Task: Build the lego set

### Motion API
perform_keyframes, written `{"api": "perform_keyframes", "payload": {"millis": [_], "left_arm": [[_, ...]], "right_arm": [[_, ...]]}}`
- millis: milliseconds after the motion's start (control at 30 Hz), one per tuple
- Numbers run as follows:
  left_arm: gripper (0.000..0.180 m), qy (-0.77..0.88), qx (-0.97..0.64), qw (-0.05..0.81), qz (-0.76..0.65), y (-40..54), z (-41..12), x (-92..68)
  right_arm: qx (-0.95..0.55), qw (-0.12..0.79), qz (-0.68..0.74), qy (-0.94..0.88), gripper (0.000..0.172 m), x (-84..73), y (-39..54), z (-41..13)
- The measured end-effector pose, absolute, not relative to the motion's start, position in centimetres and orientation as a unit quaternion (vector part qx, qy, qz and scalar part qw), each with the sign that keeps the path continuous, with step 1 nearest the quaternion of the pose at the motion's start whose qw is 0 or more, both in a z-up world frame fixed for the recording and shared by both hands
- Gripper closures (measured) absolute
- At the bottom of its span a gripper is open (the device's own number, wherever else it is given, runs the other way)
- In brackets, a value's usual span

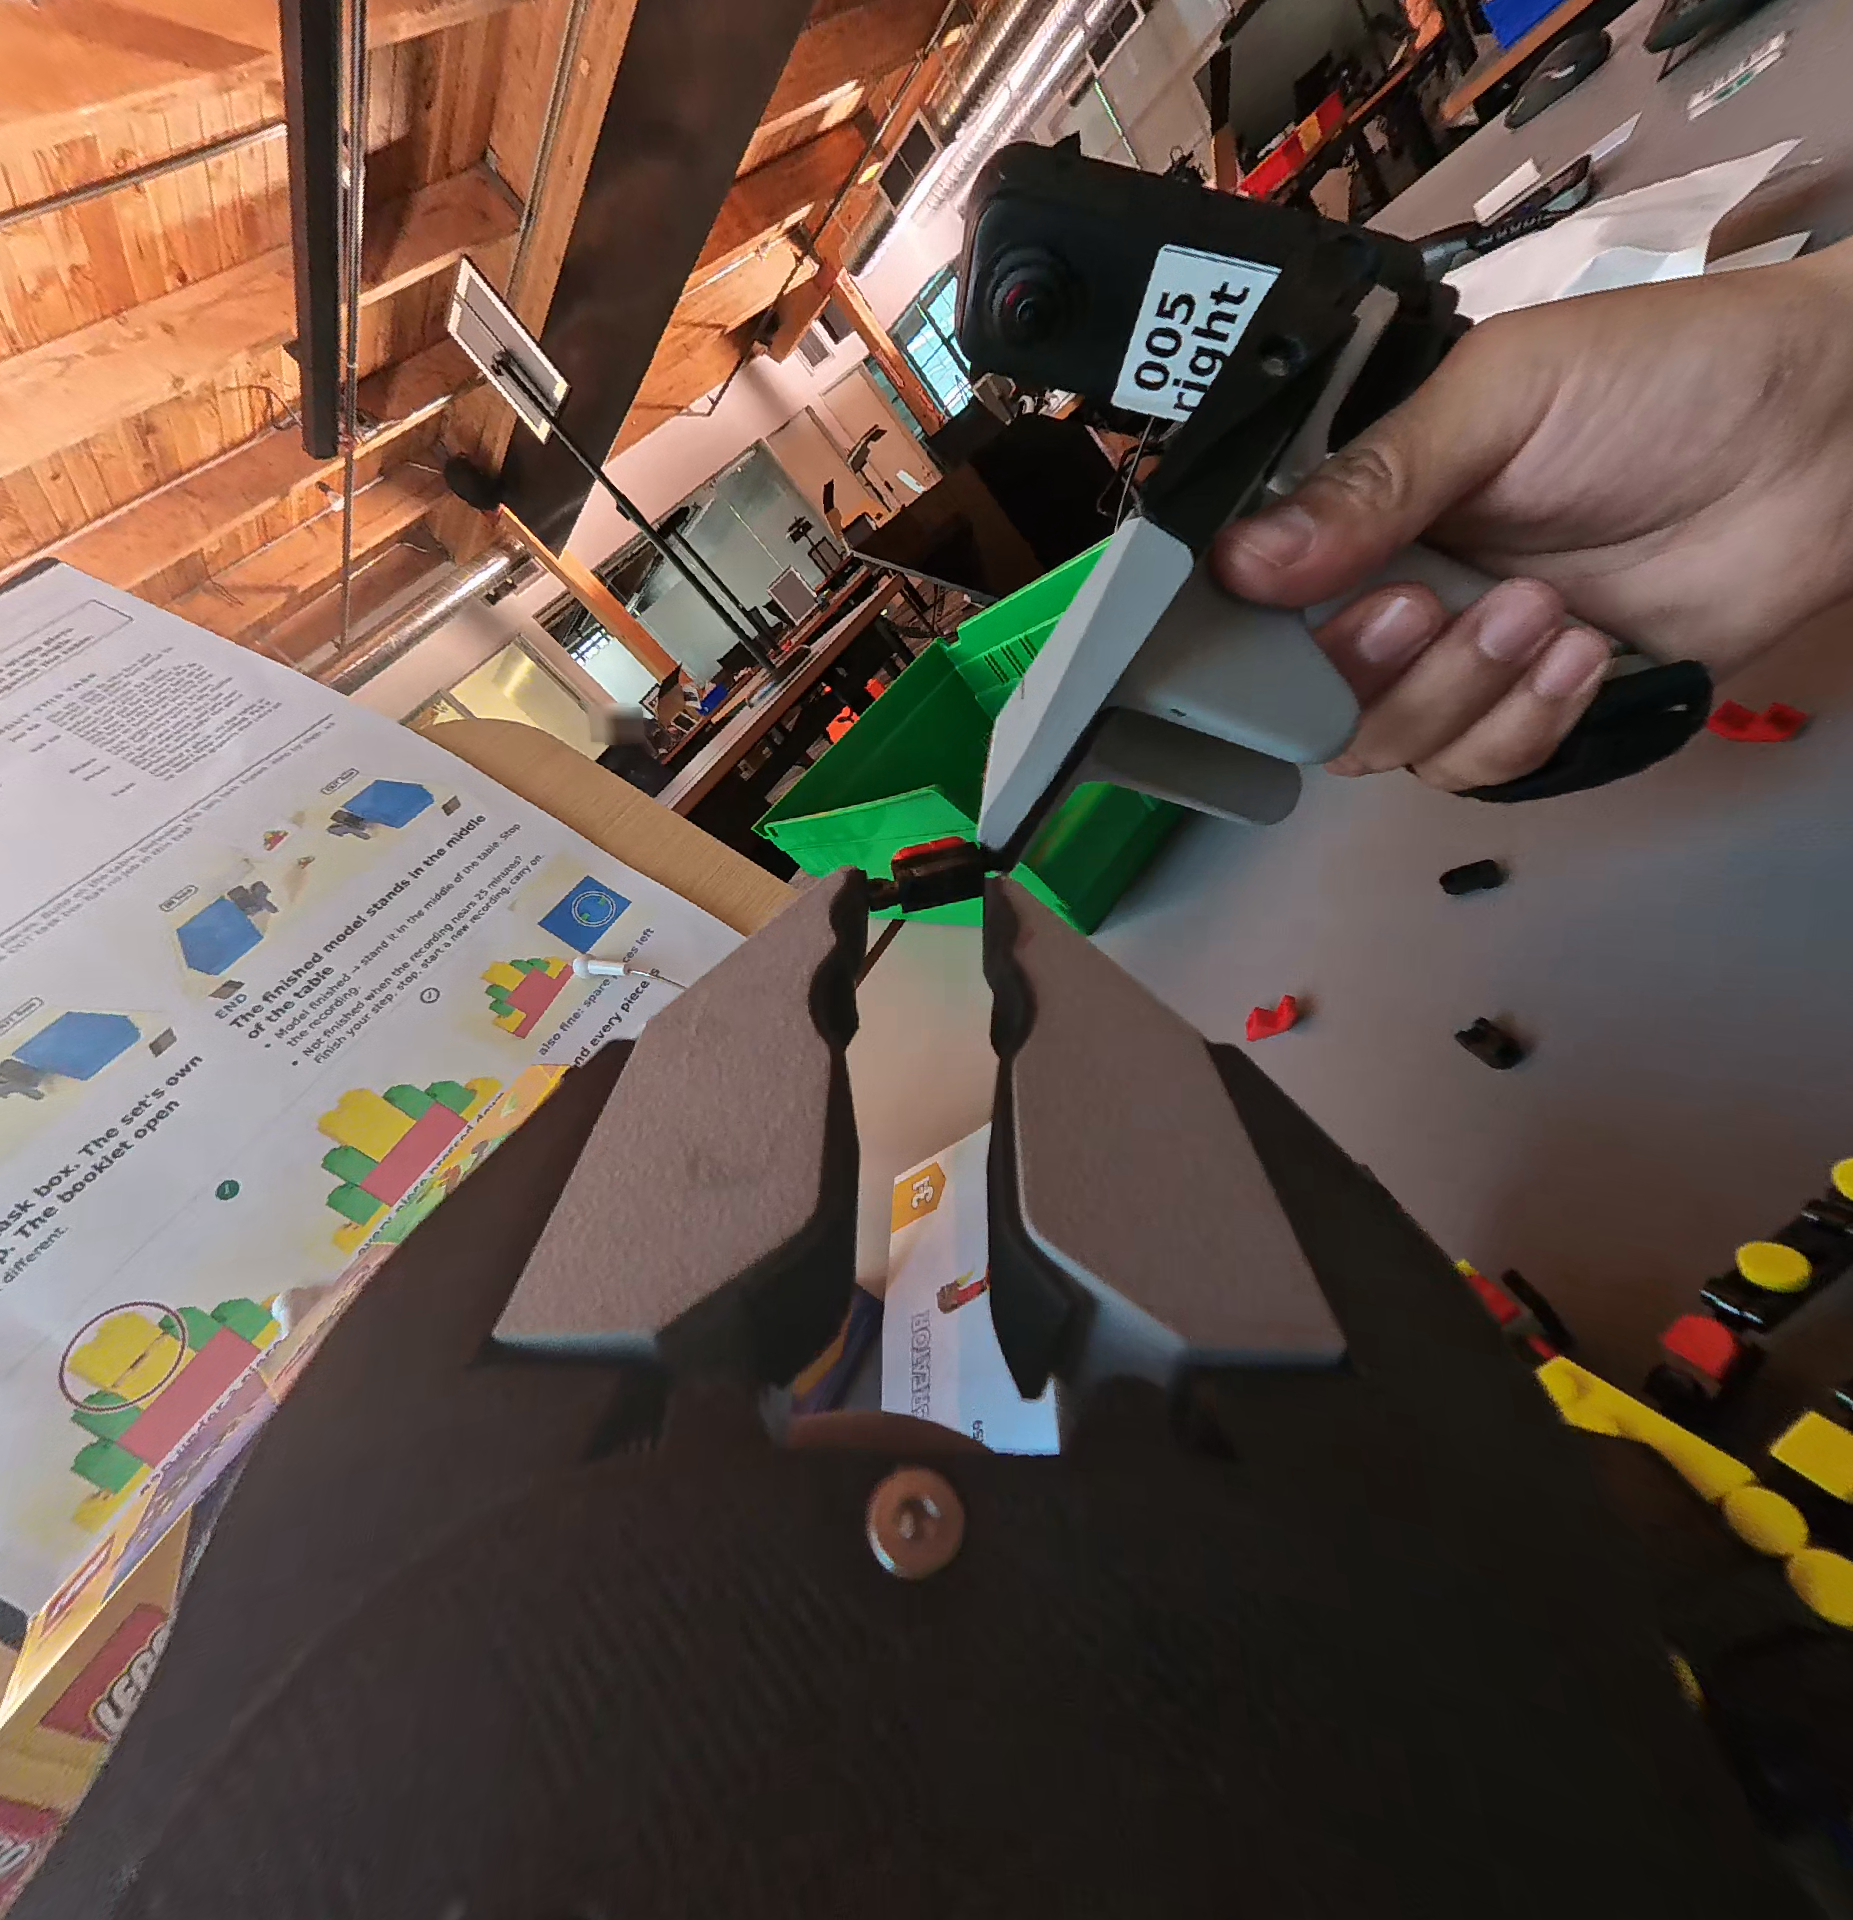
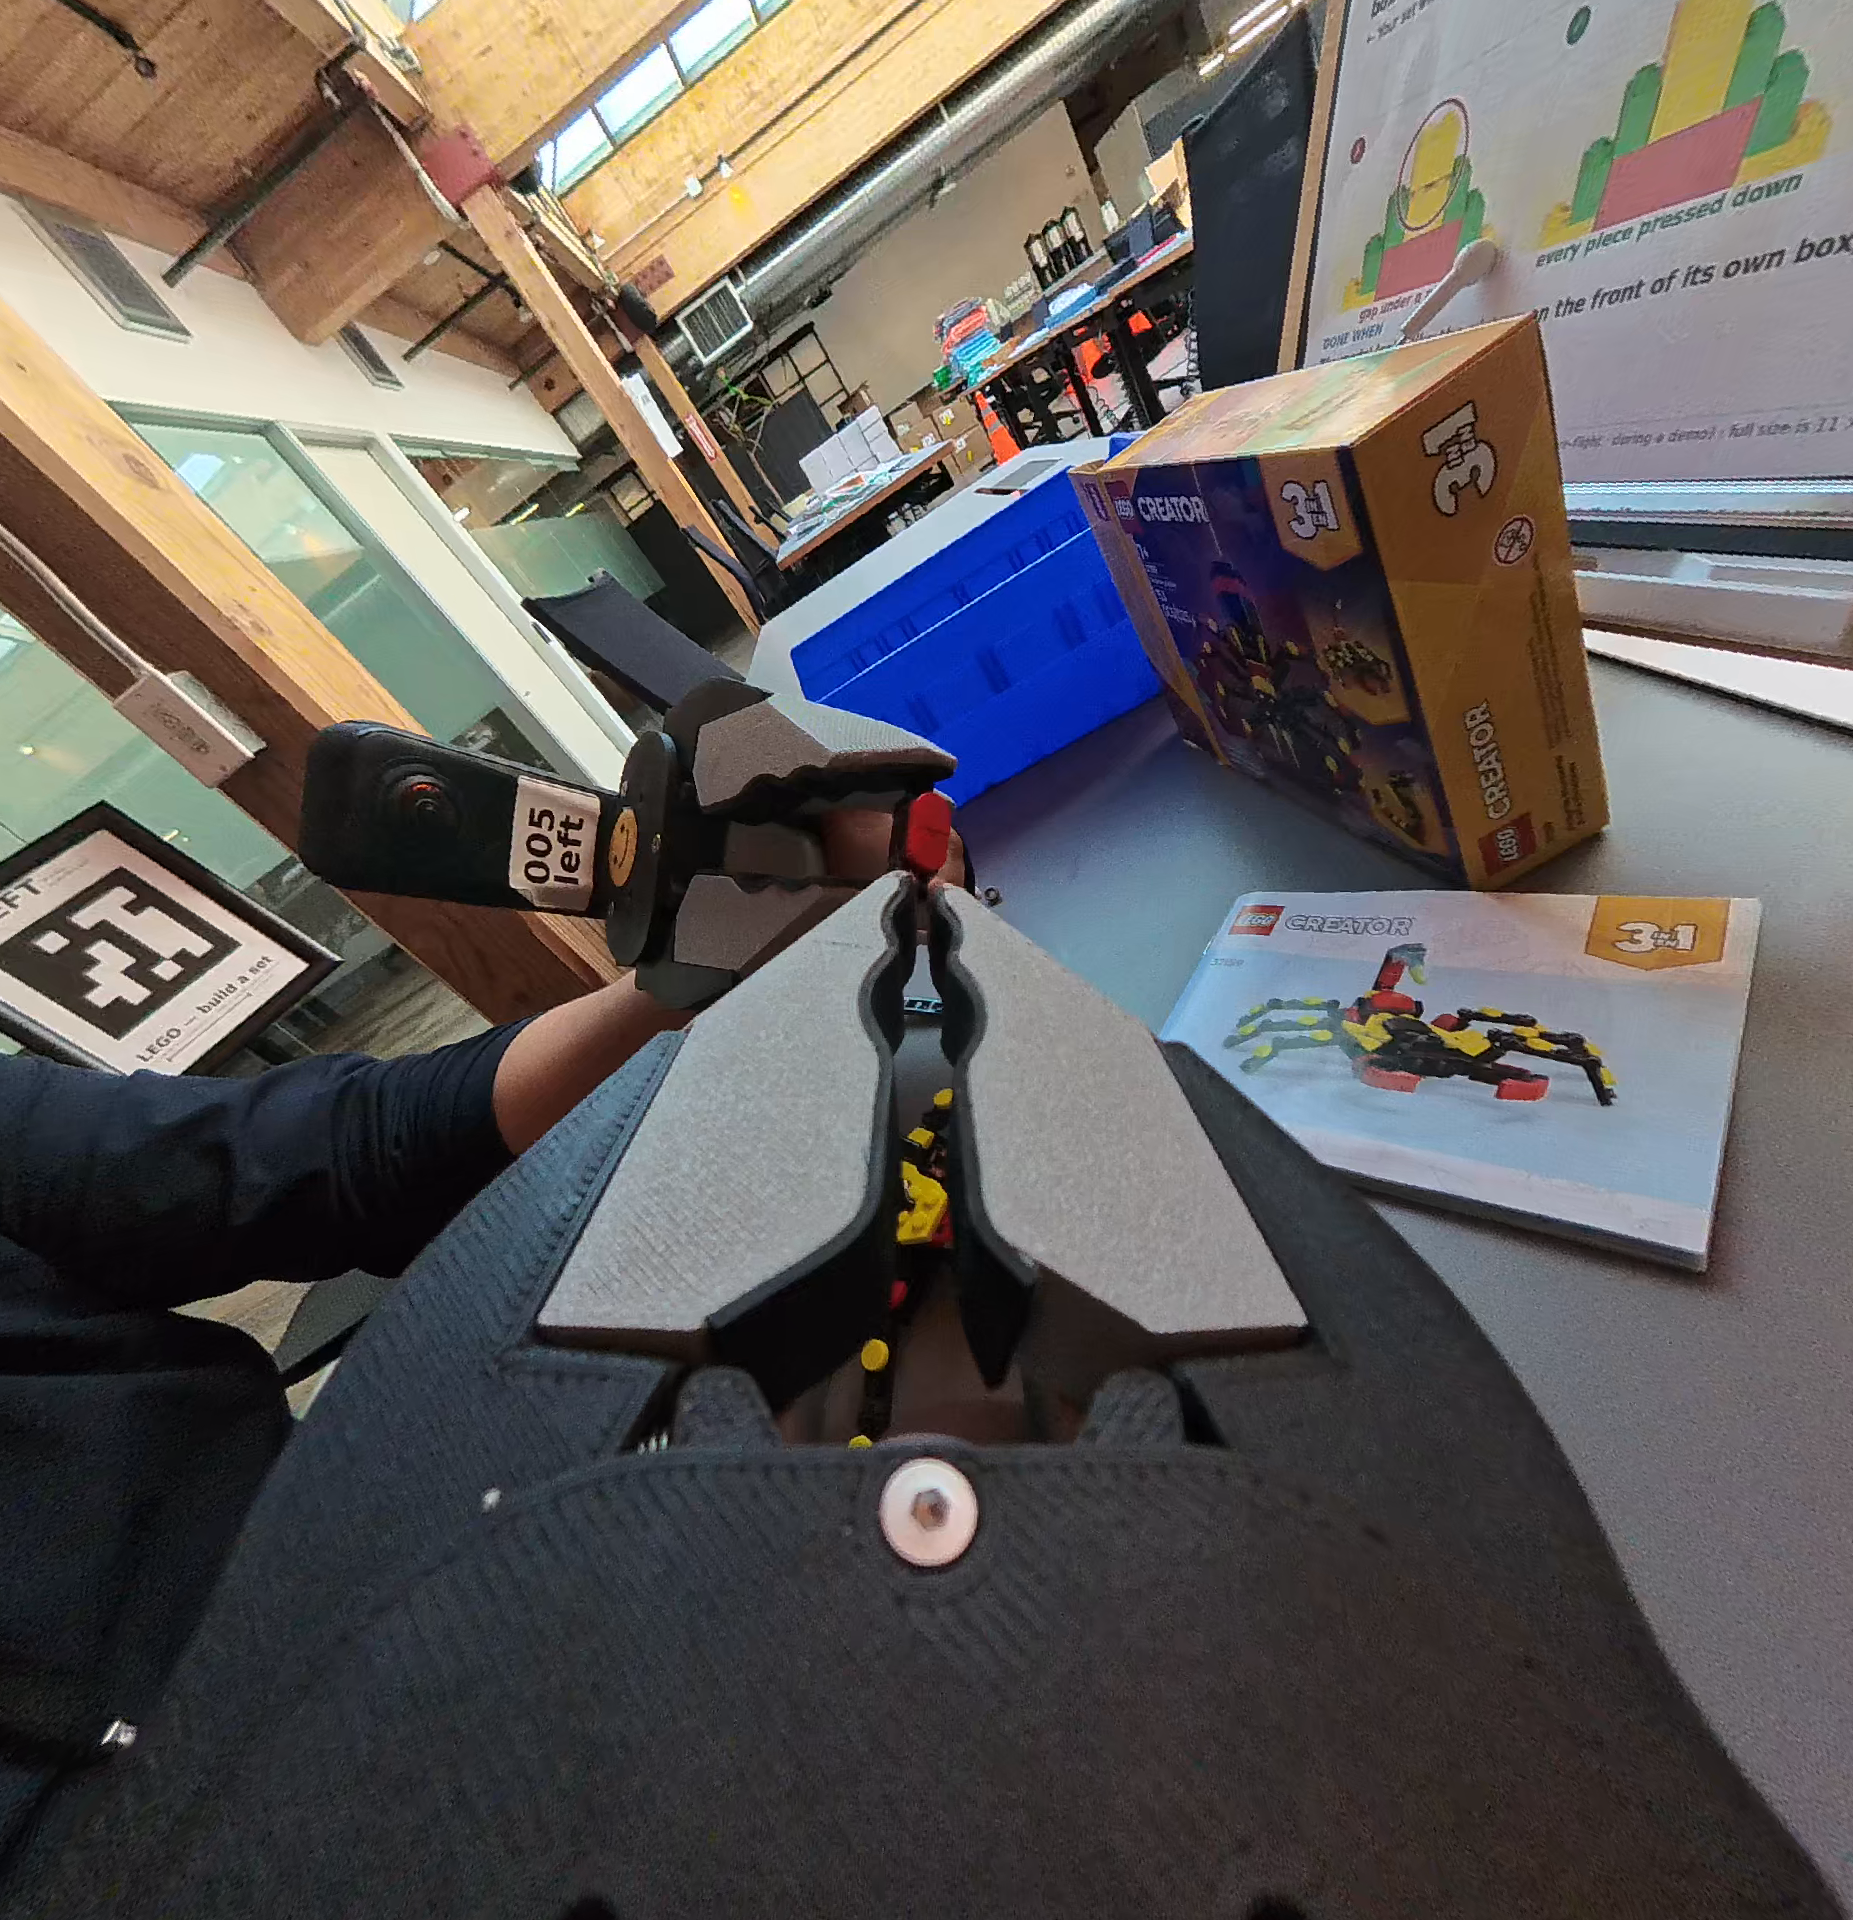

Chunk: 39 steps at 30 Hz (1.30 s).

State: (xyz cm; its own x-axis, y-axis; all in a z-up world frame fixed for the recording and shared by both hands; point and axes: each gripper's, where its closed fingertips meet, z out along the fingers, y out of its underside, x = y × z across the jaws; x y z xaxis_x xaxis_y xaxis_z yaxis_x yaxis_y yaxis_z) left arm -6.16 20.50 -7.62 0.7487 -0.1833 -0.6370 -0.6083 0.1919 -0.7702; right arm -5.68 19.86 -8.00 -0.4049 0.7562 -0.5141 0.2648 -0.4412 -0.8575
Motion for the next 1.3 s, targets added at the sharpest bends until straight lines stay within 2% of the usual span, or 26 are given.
{"api": "perform_keyframes", "payload": {"millis": [33, 200, 300, 367, 700, 1033, 1300], "left_arm": [[0.160, 0.318, -0.620, 0.702, 0.151, 20.5, -7.7, -6.2], [0.160, 0.308, -0.596, 0.709, 0.216, 20.8, -7.7, -6.3], [0.160, 0.297, -0.614, 0.708, 0.183, 20.9, -7.9, -6.4], [0.171, 0.289, -0.612, 0.719, 0.159, 20.6, -7.6, -6.4], [0.153, 0.267, -0.608, 0.726, 0.177, 20.8, -7.3, -6.6], [0.159, 0.268, -0.622, 0.700, 0.226, 21.4, -8.0, -7.1], [0.159, 0.263, -0.631, 0.686, 0.247, 21.8, -8.5, -7.6]], "right_arm": [[-0.516, 0.187, 0.670, -0.500, 0.172, -5.7, 19.9, -8.1], [-0.524, 0.212, 0.652, -0.505, 0.172, -5.9, 20.2, -8.2], [-0.527, 0.213, 0.655, -0.498, 0.172, -5.8, 20.6, -8.2], [-0.523, 0.214, 0.665, -0.489, 0.172, -5.6, 20.8, -7.7], [-0.533, 0.214, 0.665, -0.477, 0.172, -6.0, 20.9, -8.0], [-0.538, 0.208, 0.670, -0.467, 0.172, -6.6, 20.5, -8.3], [-0.544, 0.237, 0.649, -0.475, 0.172, -7.0, 20.6, -8.8]]}}
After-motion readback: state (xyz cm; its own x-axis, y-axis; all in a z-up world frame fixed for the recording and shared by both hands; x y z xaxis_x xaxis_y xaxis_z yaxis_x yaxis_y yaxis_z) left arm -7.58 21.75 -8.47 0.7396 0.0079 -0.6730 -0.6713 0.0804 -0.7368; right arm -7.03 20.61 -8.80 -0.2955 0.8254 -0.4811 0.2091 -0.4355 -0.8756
